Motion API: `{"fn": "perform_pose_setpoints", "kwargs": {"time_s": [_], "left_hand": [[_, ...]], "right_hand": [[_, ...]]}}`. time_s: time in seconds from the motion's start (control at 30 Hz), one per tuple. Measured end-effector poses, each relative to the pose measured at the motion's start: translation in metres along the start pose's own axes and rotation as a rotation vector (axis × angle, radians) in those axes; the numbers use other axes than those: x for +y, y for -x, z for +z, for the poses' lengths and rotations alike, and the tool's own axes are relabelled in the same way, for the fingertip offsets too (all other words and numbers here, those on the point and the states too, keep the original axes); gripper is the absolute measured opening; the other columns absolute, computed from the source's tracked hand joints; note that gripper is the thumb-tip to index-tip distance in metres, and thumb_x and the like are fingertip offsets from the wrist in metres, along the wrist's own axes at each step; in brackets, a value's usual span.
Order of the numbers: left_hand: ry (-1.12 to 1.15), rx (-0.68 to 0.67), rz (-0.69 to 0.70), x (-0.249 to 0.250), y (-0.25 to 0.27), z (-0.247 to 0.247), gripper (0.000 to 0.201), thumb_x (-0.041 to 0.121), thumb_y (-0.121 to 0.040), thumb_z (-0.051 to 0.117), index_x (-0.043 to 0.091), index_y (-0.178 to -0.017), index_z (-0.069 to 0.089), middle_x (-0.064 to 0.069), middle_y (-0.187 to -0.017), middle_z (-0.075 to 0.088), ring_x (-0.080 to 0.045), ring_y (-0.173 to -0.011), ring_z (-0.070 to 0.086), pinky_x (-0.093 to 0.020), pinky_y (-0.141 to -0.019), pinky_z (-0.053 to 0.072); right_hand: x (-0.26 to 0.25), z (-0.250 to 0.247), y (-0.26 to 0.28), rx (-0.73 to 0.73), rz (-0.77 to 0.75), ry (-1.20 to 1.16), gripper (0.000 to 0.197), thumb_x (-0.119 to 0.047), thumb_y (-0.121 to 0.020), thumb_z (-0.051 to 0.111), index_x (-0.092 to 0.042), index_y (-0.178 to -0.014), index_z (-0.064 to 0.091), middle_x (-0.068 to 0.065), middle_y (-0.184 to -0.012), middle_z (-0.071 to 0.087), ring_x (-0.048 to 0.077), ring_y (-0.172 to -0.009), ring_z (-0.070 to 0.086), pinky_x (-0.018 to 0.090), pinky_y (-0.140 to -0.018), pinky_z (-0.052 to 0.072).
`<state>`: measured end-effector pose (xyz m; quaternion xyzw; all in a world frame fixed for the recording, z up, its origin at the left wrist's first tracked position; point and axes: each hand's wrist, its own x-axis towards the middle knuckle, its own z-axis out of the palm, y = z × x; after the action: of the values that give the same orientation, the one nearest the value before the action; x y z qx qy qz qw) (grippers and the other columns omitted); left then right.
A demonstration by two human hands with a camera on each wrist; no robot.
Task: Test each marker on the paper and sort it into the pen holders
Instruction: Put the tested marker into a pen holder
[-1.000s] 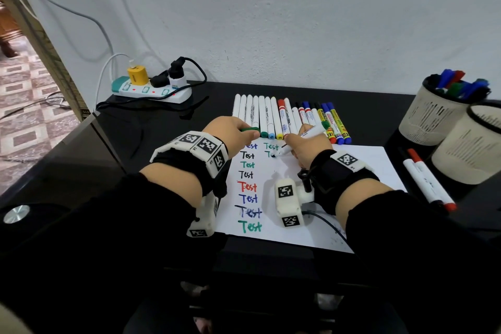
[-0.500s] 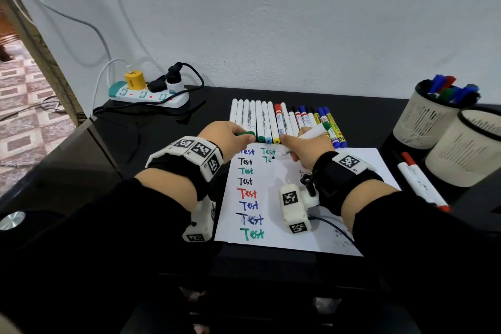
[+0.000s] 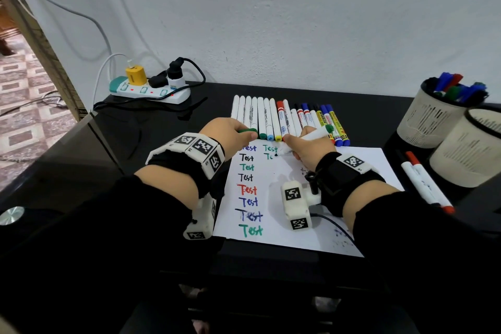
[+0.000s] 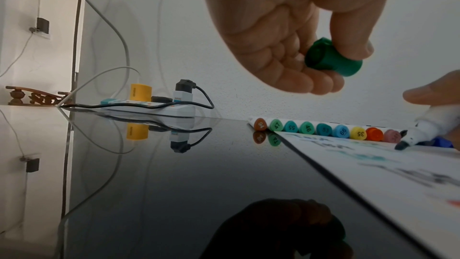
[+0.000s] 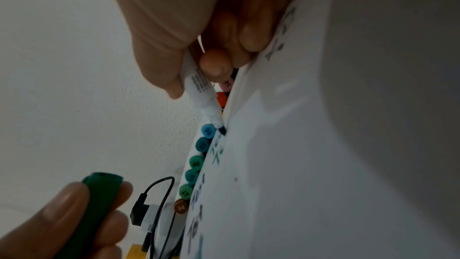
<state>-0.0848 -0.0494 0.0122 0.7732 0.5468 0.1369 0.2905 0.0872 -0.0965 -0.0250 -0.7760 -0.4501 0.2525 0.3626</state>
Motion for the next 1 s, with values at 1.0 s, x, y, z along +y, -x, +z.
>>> {"fn": "perform_pose_setpoints", "kwargs": {"time_s": [1.0], "left_hand": [[-0.041,0.003,0.014,0.0018,-0.0006,0.0012,0.031,0.041,-0.093,0.051,0.015,-0.099,0.067,-0.007,-0.098,0.069,-0.017,-0.083,0.059,-0.019,-0.061,0.039]], "right_hand": [[0.0012,-0.0007,0.0011,0.072,0.07,-0.164,0.028,-0.022,-0.086,0.056,-0.018,-0.066,0.037,0.005,-0.067,0.045,0.016,-0.058,0.041,0.027,-0.055,0.035]]}}
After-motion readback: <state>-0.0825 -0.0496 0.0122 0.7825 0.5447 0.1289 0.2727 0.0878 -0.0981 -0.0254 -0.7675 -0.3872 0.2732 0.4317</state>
